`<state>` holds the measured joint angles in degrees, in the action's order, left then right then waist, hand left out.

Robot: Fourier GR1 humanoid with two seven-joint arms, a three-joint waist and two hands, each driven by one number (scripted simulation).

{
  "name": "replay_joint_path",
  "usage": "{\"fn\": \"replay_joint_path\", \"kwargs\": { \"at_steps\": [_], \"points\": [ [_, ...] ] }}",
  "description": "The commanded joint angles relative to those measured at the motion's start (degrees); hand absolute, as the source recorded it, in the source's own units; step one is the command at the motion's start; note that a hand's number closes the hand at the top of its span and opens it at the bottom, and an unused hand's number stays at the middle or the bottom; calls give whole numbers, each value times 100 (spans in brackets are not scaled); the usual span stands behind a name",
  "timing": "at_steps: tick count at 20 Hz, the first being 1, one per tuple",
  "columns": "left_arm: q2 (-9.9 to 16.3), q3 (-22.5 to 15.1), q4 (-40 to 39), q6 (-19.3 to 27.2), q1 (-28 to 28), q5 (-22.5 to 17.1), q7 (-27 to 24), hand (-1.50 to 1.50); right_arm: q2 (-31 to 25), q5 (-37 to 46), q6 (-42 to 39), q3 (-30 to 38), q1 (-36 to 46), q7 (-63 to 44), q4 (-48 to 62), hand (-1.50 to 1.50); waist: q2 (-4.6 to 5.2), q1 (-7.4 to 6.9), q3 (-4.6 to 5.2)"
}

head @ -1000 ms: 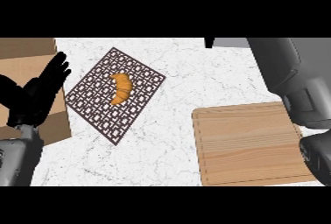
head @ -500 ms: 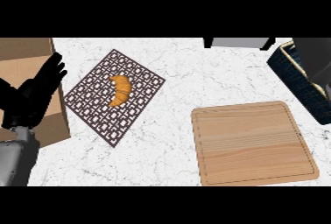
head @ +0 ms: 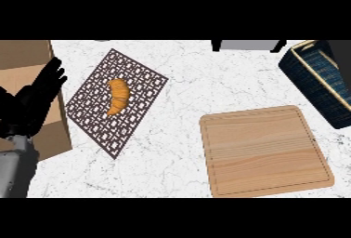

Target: Pick the bell pepper from the cutting board and place it in the basket

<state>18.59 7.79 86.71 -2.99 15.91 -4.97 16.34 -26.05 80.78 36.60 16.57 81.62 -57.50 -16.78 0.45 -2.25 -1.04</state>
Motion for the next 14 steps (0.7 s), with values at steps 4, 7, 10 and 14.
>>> {"fn": "replay_joint_path", "kwargs": {
  "at_steps": [4,7,10,14],
  "points": [
    [-215,-6,-487,46,-390,112,-239,0,-160,-294,615,286,-561,270,-53,150,44,78,102],
    [-338,-50,-389,98,-288,98,-186,0,-271,-462,697,450,-627,484,-40,150,55,27,100],
    [-193,4,-358,-114,-369,-12,-54,0,-588,40,1348,299,-959,-413,-108,150,87,34,111],
    [-315,-49,-524,-12,-363,176,-297,0,-359,-381,1528,659,-1296,-24,-79,-150,76,54,101]
  ]
}}
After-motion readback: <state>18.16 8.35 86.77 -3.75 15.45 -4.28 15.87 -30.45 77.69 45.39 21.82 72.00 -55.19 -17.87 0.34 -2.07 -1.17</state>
